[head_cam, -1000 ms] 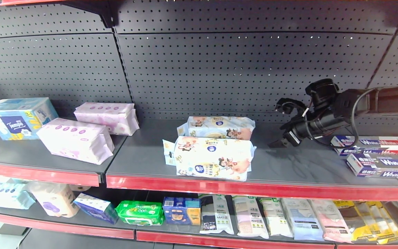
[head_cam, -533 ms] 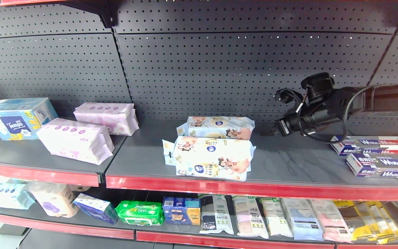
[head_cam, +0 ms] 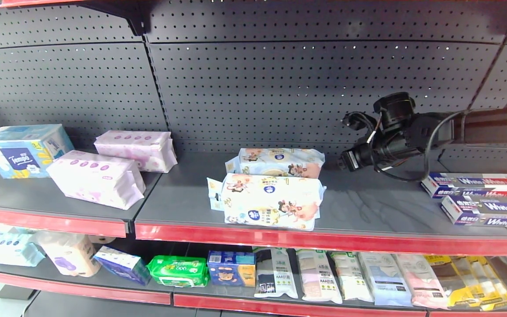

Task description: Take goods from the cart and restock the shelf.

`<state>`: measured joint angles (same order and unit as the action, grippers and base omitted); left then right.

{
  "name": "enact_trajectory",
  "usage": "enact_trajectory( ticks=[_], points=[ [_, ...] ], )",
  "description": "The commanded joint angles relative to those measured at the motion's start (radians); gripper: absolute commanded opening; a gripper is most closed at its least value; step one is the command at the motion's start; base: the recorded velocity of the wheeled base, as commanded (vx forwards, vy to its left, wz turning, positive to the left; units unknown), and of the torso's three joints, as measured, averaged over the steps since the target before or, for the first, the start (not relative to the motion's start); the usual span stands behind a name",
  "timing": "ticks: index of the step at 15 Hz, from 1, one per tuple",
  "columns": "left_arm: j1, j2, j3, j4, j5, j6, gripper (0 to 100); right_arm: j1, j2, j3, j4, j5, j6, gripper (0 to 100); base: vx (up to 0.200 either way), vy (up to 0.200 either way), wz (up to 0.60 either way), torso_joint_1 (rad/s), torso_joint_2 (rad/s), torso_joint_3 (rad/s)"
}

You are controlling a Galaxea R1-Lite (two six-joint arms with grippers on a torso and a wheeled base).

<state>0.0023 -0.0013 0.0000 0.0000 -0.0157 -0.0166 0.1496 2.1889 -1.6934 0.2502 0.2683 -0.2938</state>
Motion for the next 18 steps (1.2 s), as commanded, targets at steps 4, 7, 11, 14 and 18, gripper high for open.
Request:
enact_trajectory(
  ticks=[4, 7, 11, 14, 18],
  points=[
    [0.001, 0.001, 0.000, 0.000, 0.000, 0.000, 100, 0.011, 0.028, -0.022, 0.000, -0.001, 0.001, 100, 0.000, 0.000, 0.00, 0.000, 0.00, 0.000],
    [0.001, 0.001, 0.000, 0.000, 0.000, 0.000, 100, 0.024, 0.028, -0.022, 0.000, -0.001, 0.009, 100, 0.000, 0.000, 0.00, 0.000, 0.00, 0.000],
    [0.001, 0.001, -0.002, 0.000, 0.000, 0.000, 100, 0.035, 0.026, -0.022, 0.000, 0.000, 0.010, 100, 0.000, 0.000, 0.00, 0.000, 0.00, 0.000],
    [0.001, 0.001, 0.000, 0.000, 0.000, 0.000, 100, 0.042, 0.025, -0.022, 0.001, 0.000, 0.010, 100, 0.000, 0.000, 0.00, 0.000, 0.00, 0.000],
    [0.002, 0.001, 0.000, 0.000, 0.000, 0.000, 100, 0.053, 0.023, -0.019, 0.001, 0.000, 0.010, 100, 0.000, 0.000, 0.00, 0.000, 0.00, 0.000]
  ],
)
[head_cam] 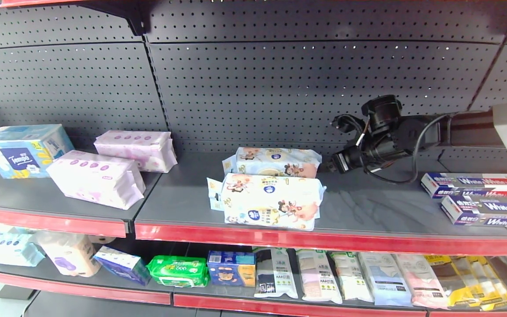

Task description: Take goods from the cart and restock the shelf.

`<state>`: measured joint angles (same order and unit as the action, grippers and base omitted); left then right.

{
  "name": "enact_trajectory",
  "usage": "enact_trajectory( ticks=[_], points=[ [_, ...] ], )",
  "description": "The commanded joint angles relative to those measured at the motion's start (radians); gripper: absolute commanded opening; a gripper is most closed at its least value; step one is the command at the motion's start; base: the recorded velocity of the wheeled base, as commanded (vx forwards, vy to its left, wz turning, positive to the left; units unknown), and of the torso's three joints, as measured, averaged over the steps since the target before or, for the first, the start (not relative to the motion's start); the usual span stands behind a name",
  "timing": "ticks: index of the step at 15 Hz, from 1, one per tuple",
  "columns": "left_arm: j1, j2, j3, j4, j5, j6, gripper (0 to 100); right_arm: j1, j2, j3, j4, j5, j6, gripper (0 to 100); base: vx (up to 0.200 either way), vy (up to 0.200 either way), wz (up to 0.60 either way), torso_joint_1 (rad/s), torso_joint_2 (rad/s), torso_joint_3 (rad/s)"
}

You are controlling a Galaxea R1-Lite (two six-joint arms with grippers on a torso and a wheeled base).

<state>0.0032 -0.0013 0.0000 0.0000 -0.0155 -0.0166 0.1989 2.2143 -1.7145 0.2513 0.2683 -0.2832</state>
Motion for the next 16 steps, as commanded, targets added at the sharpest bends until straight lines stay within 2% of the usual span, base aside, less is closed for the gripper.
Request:
enact_trajectory(
  ticks=[1, 8, 11, 13, 16],
  points=[
    [0.000, 0.001, 0.000, 0.000, 0.000, 0.000, 100, 0.008, -0.004, 0.004, 0.000, 0.000, -0.001, 100, 0.000, 0.000, 0.00, 0.000, 0.00, 0.000],
    [0.001, 0.001, 0.000, 0.000, 0.000, 0.000, 100, 0.000, -0.016, 0.029, 0.013, -0.004, -0.002, 100, 0.000, 0.000, 0.00, 0.000, 0.00, 0.000],
    [0.000, 0.001, 0.000, 0.000, 0.000, 0.000, 100, -0.019, -0.088, 0.141, 0.014, -0.055, 0.002, 100, 0.000, 0.000, 0.00, 0.000, 0.00, 0.000],
    [0.000, 0.001, 0.000, 0.000, 0.000, 0.000, 100, -0.032, -0.120, 0.203, 0.013, -0.129, 0.021, 100, 0.000, 0.000, 0.00, 0.000, 0.00, 0.000],
    [0.000, 0.001, -0.002, 0.000, 0.000, 0.000, 100, 0.000, -0.182, 0.286, 0.013, -0.139, 0.107, 100, 0.000, 0.000, 0.00, 0.000, 0.00, 0.000]
  ],
)
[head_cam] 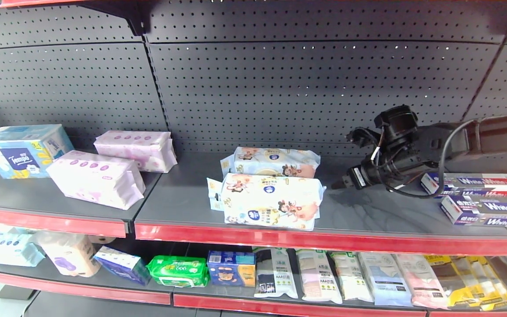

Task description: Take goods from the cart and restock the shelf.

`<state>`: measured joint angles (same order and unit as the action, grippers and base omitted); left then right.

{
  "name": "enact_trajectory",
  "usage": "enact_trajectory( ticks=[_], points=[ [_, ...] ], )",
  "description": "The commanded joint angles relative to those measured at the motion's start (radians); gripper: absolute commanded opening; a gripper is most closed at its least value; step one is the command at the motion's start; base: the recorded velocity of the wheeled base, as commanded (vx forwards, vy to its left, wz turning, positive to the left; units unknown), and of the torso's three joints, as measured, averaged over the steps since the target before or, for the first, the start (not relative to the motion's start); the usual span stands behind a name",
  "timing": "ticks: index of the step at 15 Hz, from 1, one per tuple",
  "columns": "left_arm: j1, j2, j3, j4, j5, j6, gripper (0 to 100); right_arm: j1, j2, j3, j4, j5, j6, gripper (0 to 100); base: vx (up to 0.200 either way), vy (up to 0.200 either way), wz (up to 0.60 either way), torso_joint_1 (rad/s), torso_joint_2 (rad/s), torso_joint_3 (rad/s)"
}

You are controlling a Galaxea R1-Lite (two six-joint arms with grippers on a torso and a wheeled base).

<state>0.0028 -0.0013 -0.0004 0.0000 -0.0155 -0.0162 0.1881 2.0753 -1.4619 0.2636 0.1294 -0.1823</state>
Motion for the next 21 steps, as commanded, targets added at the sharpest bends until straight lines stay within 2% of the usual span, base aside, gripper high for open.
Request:
enact_trajectory(
  ticks=[1, 11, 21],
  points=[
    [0.000, 0.001, 0.000, 0.000, -0.001, -0.001, 100, 0.021, -0.052, 0.055, 0.000, -0.001, 0.009, 100, 0.000, 0.000, 0.00, 0.000, 0.00, 0.000],
    [0.000, 0.001, 0.000, 0.000, 0.000, -0.001, 100, 0.113, -0.080, 0.075, 0.002, -0.005, 0.095, 100, 0.000, 0.000, 0.00, 0.000, 0.00, 0.000],
    [0.000, 0.001, 0.000, 0.000, 0.000, -0.001, 100, 0.140, -0.070, 0.069, -0.007, -0.004, 0.098, 100, 0.000, 0.000, 0.00, 0.000, 0.00, 0.000]
  ],
)
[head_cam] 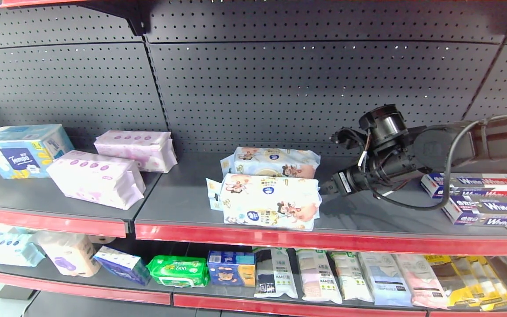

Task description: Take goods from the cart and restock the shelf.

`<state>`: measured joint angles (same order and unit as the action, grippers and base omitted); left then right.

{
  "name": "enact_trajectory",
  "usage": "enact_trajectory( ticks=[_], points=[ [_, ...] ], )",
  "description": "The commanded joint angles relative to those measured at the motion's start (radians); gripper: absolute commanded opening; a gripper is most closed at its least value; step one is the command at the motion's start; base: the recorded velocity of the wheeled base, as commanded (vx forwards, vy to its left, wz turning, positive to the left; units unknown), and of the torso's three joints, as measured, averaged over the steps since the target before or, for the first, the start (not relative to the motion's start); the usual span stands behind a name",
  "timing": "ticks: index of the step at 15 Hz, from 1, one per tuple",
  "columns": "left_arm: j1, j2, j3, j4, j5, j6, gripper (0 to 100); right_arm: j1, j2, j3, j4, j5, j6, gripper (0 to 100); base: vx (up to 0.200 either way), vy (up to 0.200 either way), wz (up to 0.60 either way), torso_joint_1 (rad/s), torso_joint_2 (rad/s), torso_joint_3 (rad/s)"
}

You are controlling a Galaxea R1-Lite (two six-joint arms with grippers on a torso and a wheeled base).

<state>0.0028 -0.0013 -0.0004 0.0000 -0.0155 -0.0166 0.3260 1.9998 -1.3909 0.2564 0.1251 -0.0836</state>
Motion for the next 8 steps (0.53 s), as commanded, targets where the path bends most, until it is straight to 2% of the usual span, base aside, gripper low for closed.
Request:
enact_trajectory(
  ticks=[1, 8],
  points=[
    [0.000, 0.001, 0.000, 0.000, 0.000, 0.000, 100, 0.002, 0.007, -0.004, 0.000, 0.001, -0.001, 100, 0.000, 0.000, 0.00, 0.000, 0.00, 0.000],
    [0.000, 0.001, 0.000, 0.000, 0.000, 0.000, 100, 0.005, 0.008, -0.004, 0.000, -0.001, -0.002, 100, 0.000, 0.000, 0.00, 0.000, 0.00, 0.000]
  ],
)
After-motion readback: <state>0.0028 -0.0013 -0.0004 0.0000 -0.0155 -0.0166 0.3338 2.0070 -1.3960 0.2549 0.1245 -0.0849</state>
